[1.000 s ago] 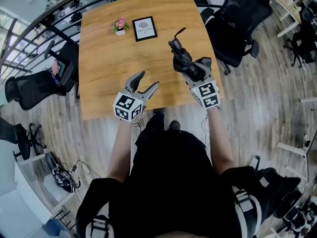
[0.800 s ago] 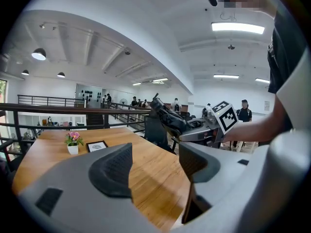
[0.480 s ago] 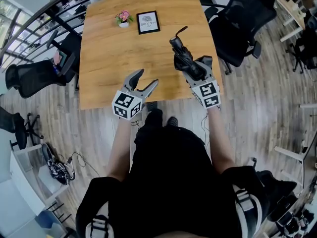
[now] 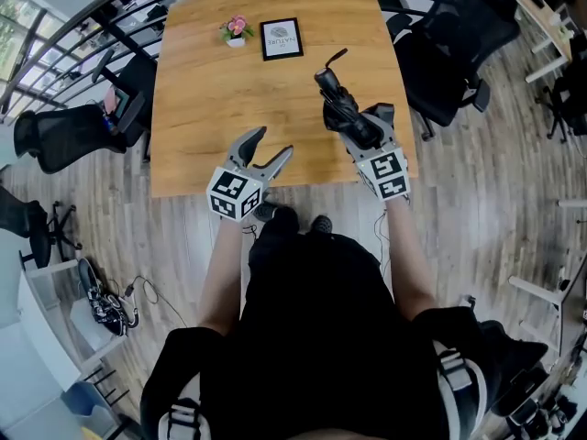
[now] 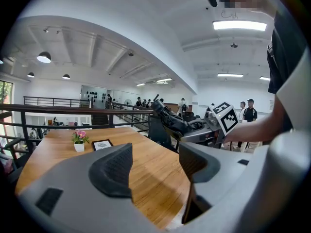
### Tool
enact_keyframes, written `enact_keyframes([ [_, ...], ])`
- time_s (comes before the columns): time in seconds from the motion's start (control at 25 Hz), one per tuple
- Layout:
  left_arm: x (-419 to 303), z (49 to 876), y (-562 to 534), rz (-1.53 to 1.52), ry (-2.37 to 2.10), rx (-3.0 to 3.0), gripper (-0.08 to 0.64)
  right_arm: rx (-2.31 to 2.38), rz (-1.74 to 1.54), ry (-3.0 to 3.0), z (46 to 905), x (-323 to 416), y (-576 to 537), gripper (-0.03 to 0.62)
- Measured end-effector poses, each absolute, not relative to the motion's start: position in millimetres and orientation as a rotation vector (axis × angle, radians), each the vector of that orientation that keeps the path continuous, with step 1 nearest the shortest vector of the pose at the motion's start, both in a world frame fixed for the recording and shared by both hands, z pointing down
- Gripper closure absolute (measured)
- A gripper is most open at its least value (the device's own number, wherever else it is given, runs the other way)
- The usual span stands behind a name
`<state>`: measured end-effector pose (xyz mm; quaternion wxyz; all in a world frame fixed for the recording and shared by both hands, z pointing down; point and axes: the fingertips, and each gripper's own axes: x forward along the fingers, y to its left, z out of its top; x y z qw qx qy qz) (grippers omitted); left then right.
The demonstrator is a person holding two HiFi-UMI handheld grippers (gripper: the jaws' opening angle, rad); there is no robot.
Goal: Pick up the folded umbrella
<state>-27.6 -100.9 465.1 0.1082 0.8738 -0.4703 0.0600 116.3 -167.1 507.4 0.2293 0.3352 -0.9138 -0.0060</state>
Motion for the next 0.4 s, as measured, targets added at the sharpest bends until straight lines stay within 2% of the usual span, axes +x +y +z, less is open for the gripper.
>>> enact_keyframes([
  [0.4, -42.2, 464.7, -106.1, 0.178, -1.413, 2.557, 0.256, 0.889, -0.02, -2.508, 510.8, 103.2, -173.4, 0.356],
])
